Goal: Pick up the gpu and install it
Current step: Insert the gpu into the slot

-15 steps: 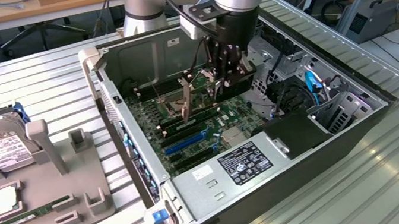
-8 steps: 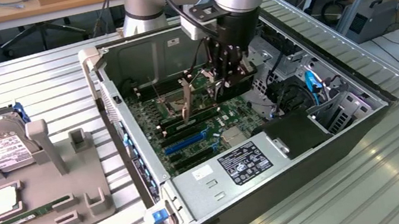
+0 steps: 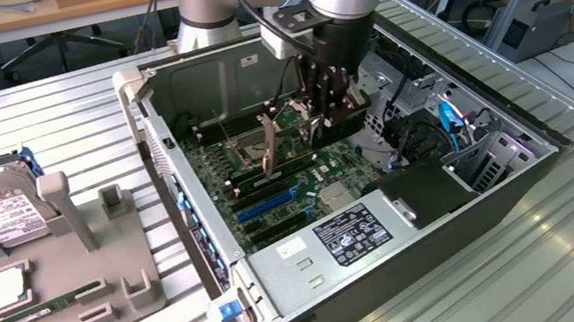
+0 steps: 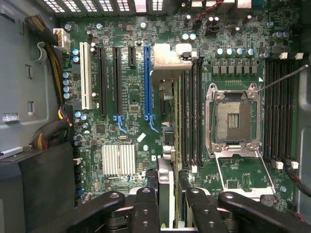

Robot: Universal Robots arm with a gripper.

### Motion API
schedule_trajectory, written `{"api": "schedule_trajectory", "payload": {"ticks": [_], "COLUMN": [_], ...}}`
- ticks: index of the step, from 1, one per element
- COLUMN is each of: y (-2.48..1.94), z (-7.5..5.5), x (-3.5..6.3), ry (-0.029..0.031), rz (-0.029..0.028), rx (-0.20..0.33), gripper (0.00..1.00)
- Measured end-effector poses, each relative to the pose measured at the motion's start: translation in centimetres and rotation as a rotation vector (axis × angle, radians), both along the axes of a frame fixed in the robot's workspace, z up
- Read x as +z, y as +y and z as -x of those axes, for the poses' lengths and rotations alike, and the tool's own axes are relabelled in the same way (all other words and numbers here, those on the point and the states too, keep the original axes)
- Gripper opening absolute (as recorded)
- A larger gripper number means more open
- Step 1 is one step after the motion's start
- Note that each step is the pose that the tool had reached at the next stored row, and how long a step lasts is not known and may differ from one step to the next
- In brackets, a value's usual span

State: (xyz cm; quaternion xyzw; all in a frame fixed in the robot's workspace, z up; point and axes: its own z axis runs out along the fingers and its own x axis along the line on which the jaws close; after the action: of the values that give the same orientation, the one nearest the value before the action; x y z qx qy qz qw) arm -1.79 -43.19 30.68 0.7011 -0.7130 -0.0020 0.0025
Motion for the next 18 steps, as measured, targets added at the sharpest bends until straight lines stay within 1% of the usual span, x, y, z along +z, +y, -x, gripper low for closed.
{"api": "schedule_trajectory", "payload": {"ticks": [7, 18], "y": [-0.11, -0.22], "z": [0.14, 0.72], "x": [0.00, -0.03], "ry": [0.0000, 0.0000], "rz": [0.0000, 0.0000], "rx": [0.000, 0.000], "gripper": [0.27, 0.27]}}
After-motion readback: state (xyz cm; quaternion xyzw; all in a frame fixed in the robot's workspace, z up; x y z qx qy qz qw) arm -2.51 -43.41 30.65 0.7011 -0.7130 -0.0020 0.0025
